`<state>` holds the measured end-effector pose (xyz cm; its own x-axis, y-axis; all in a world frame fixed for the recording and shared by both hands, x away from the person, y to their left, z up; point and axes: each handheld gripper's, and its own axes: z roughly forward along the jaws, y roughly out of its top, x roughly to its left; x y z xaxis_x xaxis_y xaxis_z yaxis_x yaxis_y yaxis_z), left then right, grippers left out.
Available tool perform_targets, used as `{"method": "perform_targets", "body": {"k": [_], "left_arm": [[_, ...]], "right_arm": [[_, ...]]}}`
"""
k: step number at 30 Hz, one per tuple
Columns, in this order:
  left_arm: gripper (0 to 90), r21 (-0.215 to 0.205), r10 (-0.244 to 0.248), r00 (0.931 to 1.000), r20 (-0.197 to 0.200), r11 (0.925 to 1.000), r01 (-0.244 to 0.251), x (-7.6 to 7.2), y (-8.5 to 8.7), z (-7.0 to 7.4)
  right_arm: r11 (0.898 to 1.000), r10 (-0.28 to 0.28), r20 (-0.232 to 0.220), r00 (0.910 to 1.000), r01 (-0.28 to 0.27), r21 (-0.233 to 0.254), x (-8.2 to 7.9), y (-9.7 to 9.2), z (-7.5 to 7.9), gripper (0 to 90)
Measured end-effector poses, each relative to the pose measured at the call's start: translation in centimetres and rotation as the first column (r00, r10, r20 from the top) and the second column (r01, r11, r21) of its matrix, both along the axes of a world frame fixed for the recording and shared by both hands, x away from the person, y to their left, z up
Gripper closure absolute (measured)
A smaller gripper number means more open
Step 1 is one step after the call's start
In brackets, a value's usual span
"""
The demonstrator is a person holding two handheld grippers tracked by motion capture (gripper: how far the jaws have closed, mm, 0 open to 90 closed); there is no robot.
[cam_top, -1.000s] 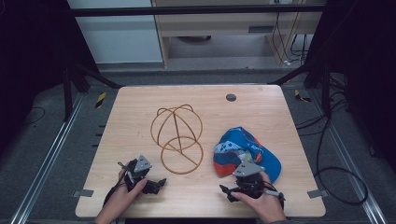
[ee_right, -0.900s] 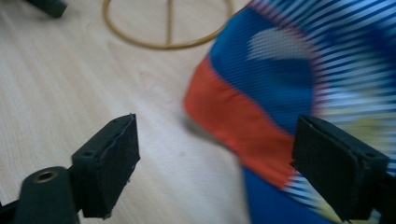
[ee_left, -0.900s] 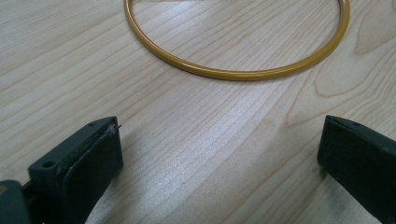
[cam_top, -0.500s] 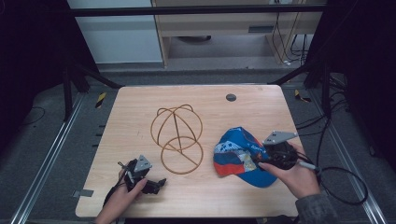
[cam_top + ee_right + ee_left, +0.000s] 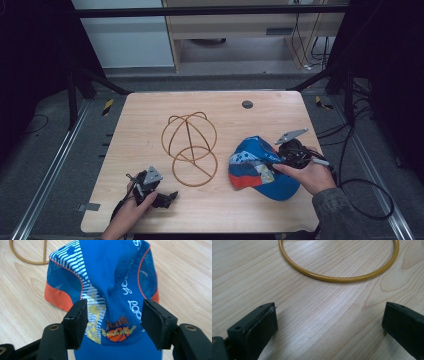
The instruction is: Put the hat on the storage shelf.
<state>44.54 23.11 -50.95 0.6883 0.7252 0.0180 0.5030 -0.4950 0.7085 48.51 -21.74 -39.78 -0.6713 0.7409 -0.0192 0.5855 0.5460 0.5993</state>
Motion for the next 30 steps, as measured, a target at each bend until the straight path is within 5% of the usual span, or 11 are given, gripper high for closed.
{"method": "perform_targets", "body": {"k": [11, 22, 30], "left_arm": [[0.0, 0.000, 0.001, 1.0000, 0.000, 1.0000, -0.001, 0.0, 0.0, 0.0], [0.0, -0.001, 0.001, 1.0000, 0.000, 1.0000, -0.001, -0.1, 0.0, 0.0], [0.0, -0.001, 0.002, 1.0000, 0.000, 1.0000, -0.002, -0.1, 0.0, 0.0]], "right_arm": [[1.000, 0.002, -0.041, 0.9991, -0.002, -0.004, 1.2, 0.9, -1.3, 49.1], [0.999, 0.037, -0.089, 0.9954, -0.037, 0.002, 1.9, 1.3, -0.9, 88.5], [0.999, 0.050, -0.085, 0.9951, -0.050, 0.013, 1.9, 1.2, -0.2, 90.0]]}}
